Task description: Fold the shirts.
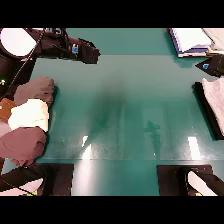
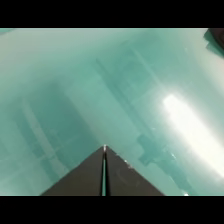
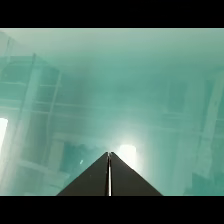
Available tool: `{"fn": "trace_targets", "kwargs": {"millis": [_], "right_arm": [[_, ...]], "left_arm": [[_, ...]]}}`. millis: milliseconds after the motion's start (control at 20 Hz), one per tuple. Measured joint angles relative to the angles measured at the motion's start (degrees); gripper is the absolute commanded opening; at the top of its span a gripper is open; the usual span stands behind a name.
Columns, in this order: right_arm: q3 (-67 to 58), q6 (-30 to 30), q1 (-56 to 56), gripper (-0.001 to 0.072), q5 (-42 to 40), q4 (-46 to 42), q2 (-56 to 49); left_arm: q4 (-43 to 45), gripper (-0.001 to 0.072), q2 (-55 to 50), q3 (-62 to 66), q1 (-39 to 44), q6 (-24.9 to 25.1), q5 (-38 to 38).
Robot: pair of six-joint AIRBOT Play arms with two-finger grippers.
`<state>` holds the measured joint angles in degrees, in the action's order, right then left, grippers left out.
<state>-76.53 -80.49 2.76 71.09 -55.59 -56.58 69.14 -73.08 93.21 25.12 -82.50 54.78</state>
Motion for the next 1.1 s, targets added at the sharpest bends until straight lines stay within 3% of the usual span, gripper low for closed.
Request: {"fn": "trace_targets", "kwargs": {"millis": [700, 900, 950, 1000, 1100], "right_arm": [[0.02, -0.02, -0.17, 0.0014, 0.66, 0.09, 0.0], [0.02, -0.02, -0.17, 0.0014, 0.94, 0.09, 0.0], [0.02, -0.02, -0.17, 0.0014, 1.01, 0.09, 0.0], [0.02, -0.02, -0.17, 0.0015, 1.03, 0.09, 0.0], [0.02, -0.02, -0.17, 0.0014, 1.03, 0.09, 0.0]], "left_arm": [[0.04, 0.0029, 0.0, 0.0, 0.0, 0.0, -1.73], [8.96, 0.0032, 0.5, 0.7, -3.21, -0.5, 0.31], [12.28, 0.025, 0.59, 0.7, -5.03, -1.29, 2.03], [15.89, 0.0533, 0.7, 0.46, -7.52, -2.08, 3.74], [21.27, 0.0541, 0.76, -1.22, -13.38, -3.61, 6.38]]}}
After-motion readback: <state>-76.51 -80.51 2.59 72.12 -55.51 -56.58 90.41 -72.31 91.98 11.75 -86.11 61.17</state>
